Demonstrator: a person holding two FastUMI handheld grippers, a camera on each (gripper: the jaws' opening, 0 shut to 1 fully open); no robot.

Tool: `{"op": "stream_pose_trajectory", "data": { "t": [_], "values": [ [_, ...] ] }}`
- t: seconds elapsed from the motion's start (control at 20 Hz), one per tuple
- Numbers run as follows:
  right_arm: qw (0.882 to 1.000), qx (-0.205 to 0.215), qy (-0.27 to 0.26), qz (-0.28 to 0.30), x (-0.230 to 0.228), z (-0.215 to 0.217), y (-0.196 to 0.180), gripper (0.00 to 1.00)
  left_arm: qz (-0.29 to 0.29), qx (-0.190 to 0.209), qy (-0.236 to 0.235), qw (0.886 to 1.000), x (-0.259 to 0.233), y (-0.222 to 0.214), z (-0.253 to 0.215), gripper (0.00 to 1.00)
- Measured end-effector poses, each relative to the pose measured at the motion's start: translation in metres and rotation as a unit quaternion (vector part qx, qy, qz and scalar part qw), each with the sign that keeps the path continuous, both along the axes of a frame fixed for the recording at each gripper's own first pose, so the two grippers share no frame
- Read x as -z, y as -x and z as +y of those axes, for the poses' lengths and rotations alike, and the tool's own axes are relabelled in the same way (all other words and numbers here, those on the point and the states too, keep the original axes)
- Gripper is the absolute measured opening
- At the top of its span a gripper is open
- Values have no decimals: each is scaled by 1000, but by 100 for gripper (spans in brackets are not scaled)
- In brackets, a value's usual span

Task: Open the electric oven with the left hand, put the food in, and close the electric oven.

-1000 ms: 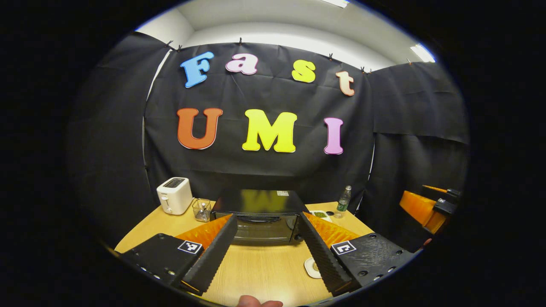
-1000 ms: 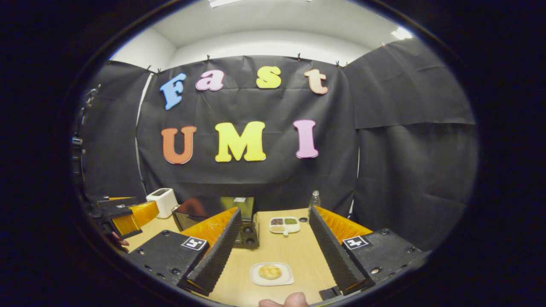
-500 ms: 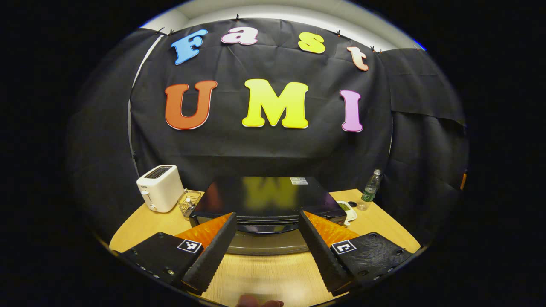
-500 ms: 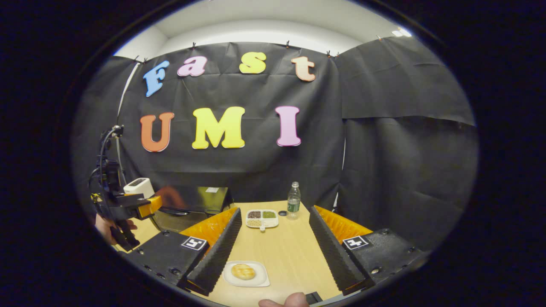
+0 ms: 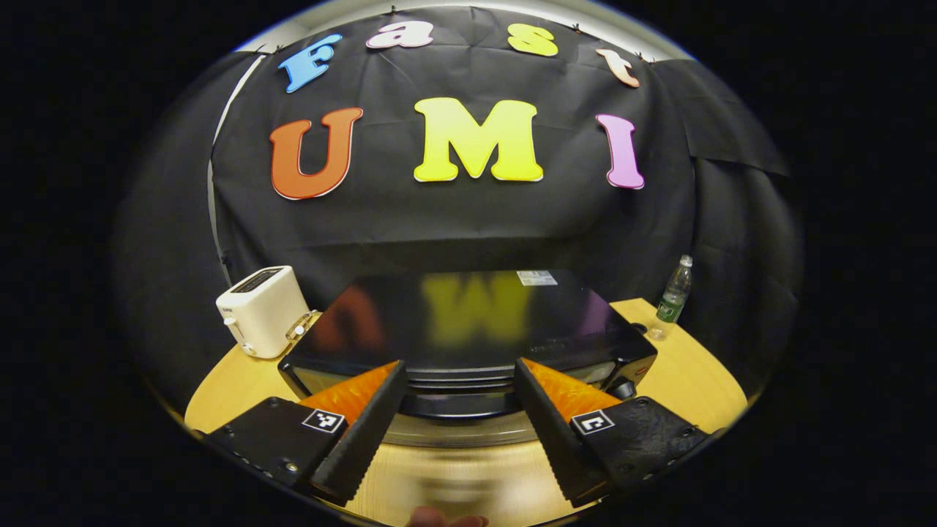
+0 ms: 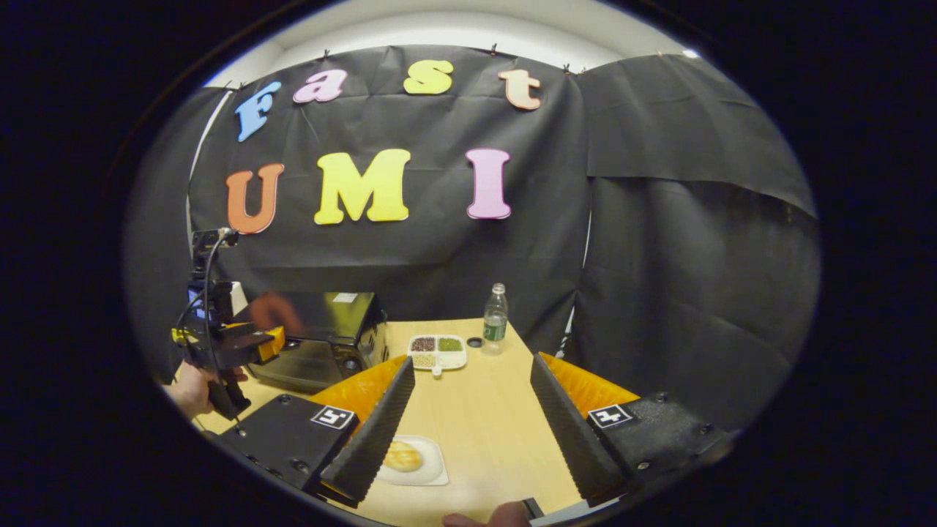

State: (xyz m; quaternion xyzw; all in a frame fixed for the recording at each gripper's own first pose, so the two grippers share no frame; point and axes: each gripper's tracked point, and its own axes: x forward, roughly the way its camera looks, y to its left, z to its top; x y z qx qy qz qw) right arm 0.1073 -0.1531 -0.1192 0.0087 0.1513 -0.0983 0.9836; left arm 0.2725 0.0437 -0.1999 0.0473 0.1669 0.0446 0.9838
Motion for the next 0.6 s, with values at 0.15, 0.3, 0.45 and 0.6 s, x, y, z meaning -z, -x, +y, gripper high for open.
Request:
{"op": "stream_pose_trajectory", "data": {
  "t": [0.15, 0.3, 0.45, 0.6],
  "values": [
    [1000, -6, 3, -3, -3, 3, -1, 99, 14, -5, 11, 1000, 3, 5, 2, 99],
    [1000, -13, -3, -6, -3, 9, 3, 99, 26, -9, 18, 999, 6, 23, -1, 100],
    [1000, -17, -1, -8, -3, 13, 11, 99, 33, -11, 18, 999, 12, 49, -4, 100],
    [1000, -25, 5, -4, 1, 17, 20, 99, 48, -14, 23, 999, 27, 76, -7, 91]
  ]
}}
